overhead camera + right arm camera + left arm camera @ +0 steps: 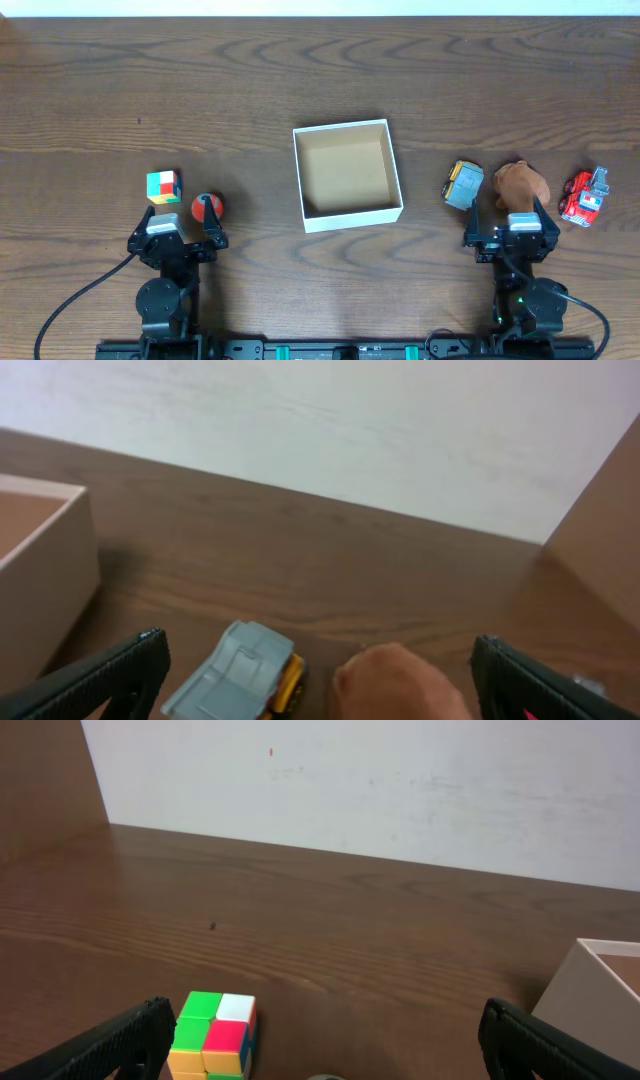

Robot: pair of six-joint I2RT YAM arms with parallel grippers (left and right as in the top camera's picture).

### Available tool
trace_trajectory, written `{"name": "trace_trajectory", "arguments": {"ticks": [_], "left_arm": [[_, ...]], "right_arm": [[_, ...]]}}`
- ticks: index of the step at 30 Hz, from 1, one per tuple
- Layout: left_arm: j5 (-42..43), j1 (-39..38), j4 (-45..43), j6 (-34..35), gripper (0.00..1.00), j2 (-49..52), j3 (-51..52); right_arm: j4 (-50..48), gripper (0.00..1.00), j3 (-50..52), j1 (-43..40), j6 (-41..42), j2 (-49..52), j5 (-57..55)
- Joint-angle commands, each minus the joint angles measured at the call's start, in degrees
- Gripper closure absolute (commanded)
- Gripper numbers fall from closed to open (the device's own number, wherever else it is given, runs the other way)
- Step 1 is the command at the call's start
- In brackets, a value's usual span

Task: Pack container

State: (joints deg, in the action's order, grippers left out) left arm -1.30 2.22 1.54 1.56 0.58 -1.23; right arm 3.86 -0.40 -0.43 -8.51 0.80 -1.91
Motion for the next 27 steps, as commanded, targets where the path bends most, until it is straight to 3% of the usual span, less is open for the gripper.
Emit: {"name": "trace_trajectory", "arguments": {"ticks": [1,5,11,17,21,27], "left_arm": [[-0.8,0.2,2.1,-0.4,0.02,-0.3,1.0],[1.6,0.2,0.6,6.9,0.02,-0.2,-0.1],[3.2,0.2,12.9,8.7,0.02,5.1,-14.5],[3.2,0.2,30.9,8.6,0.02,20.9,-36.4],[3.2,0.2,46.1,8.6,0.02,32.9,-51.7],[3.3,0.2,64.6,7.5,0.02,46.5,-66.8]], "right_arm": [[0.3,0.01,0.1,-0.4,8.6,1.2,0.2],[0.2,0.01,-1.0,-0.4,14.2,4.3,4.8],[3.8,0.01,-13.0,-0.4,17.2,14.4,7.3],[18.6,0.01,-32.0,-0.4,16.9,31.1,10.3],[35.7,0.01,-47.3,-0.4,16.5,44.8,10.3],[53.7,0.01,-62.4,-0.3,15.8,60.8,12.0]]}}
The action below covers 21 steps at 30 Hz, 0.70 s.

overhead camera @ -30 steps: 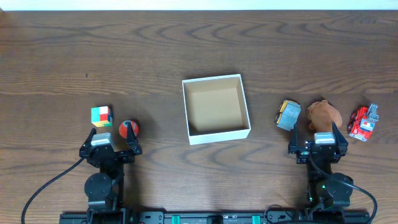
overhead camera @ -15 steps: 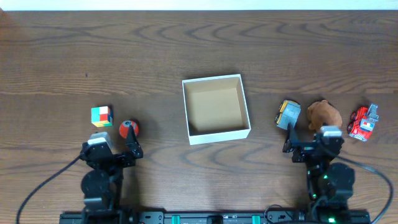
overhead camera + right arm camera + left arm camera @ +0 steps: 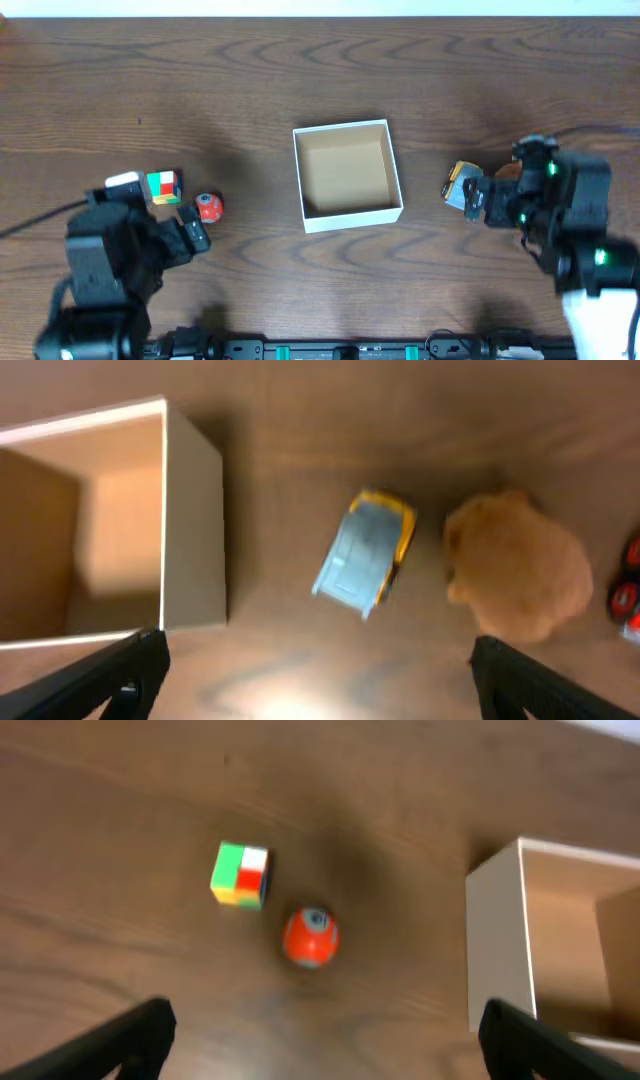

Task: Pack container
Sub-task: 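Reach the right gripper to the yellow-grey toy truck and grasp it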

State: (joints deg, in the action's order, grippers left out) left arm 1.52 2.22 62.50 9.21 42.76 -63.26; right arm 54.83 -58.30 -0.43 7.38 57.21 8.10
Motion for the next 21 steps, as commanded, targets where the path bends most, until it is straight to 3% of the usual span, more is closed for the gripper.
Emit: {"name": "trace_trajectory", "arguments": {"ticks": [1,10,21], "left_arm": [[0.5,0.2,5.2,-0.1,0.02,5.6,-5.6],[0.9,0.2,9.0,-0.1,0.02,9.7,-6.3],[0.9,0.2,9.0,-0.1,0.02,10.0,-6.3]], "right_arm": [[3.4,0.01,-5.2,-0.3,-0.2,6.2,2.9],[0.4,0.01,-5.2,-0.3,11.0,19.3,-3.6],[-3.7,0.01,-5.2,0.7,11.8,29.2,-3.6]]}}
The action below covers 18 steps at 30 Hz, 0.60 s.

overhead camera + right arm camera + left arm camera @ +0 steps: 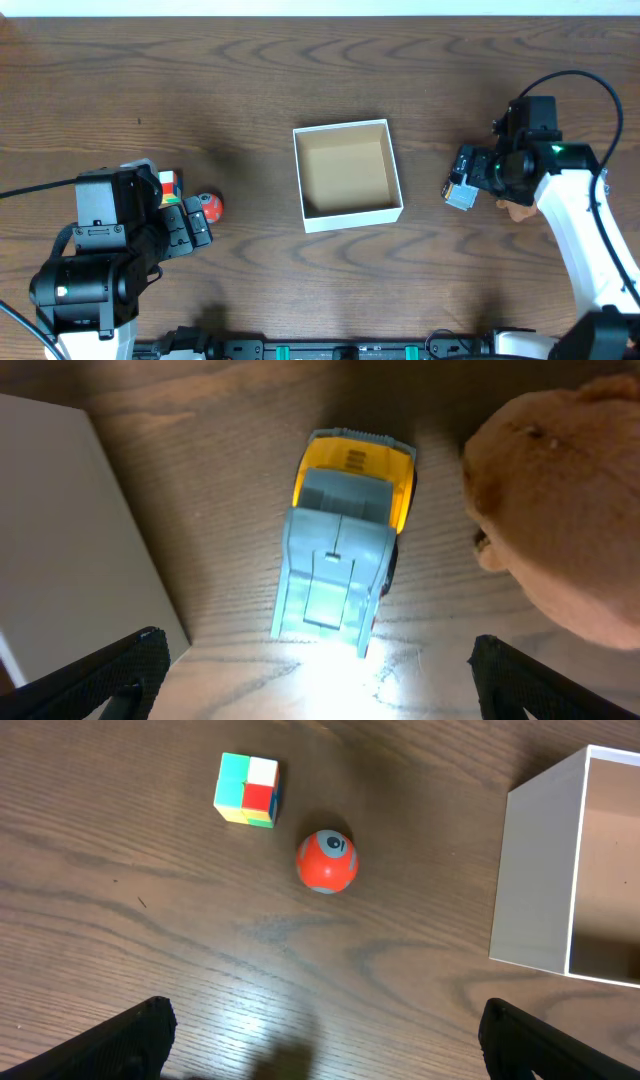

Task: Pack container
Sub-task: 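Reach the right gripper to the yellow-grey toy truck and grasp it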

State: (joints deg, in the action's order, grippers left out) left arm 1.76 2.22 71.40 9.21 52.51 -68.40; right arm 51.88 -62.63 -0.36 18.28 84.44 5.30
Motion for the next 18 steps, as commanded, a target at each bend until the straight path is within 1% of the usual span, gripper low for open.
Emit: {"name": "trace_trajectory", "arguments": {"ticks": [1,11,17,18], "left_arm": [[0.6,0.2,0.0,-0.1,0.02,0.2,-1.1],[0.6,0.2,-0.2,-0.1,0.02,0.2,-1.1],[0.6,0.2,-0.3,-0.1,0.02,0.2,-1.1],[0.6,0.2,-0.3,-0.1,0.02,0.2,-1.1]], "right_arm": [[-1.0,0.01,-0.9,0.9,1.0,2.8,-1.0],[-3.5,0.01,-0.9,1.2,2.7,9.9,-5.2],[-5.9,0.01,-0.9,1.4,2.8,14.2,-5.3],[-6.1,0.02,-0.9,1.4,3.0,14.9,-5.3]]}}
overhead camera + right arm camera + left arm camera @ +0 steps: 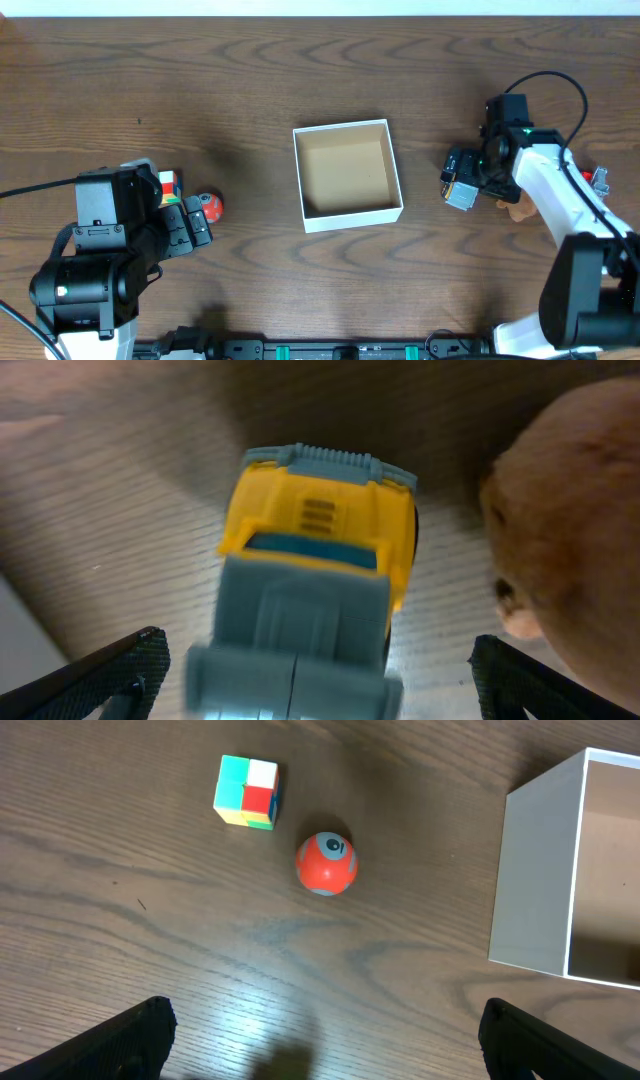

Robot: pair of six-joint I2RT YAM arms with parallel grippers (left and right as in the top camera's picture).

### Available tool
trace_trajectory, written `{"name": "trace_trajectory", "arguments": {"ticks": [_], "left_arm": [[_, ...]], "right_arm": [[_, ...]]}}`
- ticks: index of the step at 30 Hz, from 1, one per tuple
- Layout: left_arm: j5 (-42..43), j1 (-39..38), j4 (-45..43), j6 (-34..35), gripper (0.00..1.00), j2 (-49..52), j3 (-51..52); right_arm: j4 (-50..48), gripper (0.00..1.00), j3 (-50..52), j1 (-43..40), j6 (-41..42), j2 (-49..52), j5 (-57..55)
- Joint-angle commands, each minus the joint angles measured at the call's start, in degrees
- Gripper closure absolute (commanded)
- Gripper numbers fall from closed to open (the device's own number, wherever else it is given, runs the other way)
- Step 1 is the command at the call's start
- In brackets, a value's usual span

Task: Pack container
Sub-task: 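Reach the right gripper to the yellow-grey toy truck and grasp it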

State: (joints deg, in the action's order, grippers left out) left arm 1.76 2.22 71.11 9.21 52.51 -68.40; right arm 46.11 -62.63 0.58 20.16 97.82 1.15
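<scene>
The white open box [345,212] stands mid-table; its wall [530,880] shows in the left wrist view. A colour cube [247,790] and an orange ball [326,863] lie to its left. My left gripper [320,1060] hangs open, high above the table just in front of them. To the right of the box lies a yellow-and-grey toy truck [315,590], with a brown plush [570,530] beside it. My right gripper [320,695] is open close over the truck, with one finger [120,680] on each side. In the overhead view this gripper [475,175] partly covers the truck [460,190].
A red toy vehicle [597,180] at the far right is mostly hidden by my right arm. Black cables run from both arms. The table's front edge holds the arm bases.
My right gripper has come down closer over the toy truck, which now fills much of its wrist view. The left arm, cube and ball have not moved.
Both arms first sat low at the front edge, grippers open and facing the wall. Then both were raised and looking down, left over cube and ball, right near truck and plush. The right one then centred over the truck and is now close above it.
</scene>
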Motion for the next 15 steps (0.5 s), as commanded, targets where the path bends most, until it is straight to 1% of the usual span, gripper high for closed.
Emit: {"name": "trace_trajectory", "arguments": {"ticks": [1,4,6,10,12,15], "left_arm": [[0.6,0.2,0.0,-0.1,0.02,0.2,-1.1],[0.6,0.2,0.0,-0.1,0.02,0.2,-1.1],[0.6,0.2,0.0,-0.1,0.02,0.2,-1.1],[0.6,0.2,0.0,-0.1,0.02,0.2,-1.1],[0.6,0.2,0.0,-0.1,0.02,0.2,-1.1],[0.6,0.2,0.0,-0.1,0.02,0.2,-1.1]], "right_arm": [[-0.3,0.04,-0.9,0.6,1.2,2.1,-1.1],[-0.3,0.18,-0.9,1.0,1.3,3.0,-1.2],[-0.3,0.24,-0.9,1.3,1.3,3.0,-1.1],[-0.3,0.43,-0.9,1.8,1.3,3.0,-1.1],[-0.3,0.55,-0.9,2.1,1.3,2.9,-0.9],[-0.3,0.69,-1.1,2.5,1.3,2.9,-0.9]]}}
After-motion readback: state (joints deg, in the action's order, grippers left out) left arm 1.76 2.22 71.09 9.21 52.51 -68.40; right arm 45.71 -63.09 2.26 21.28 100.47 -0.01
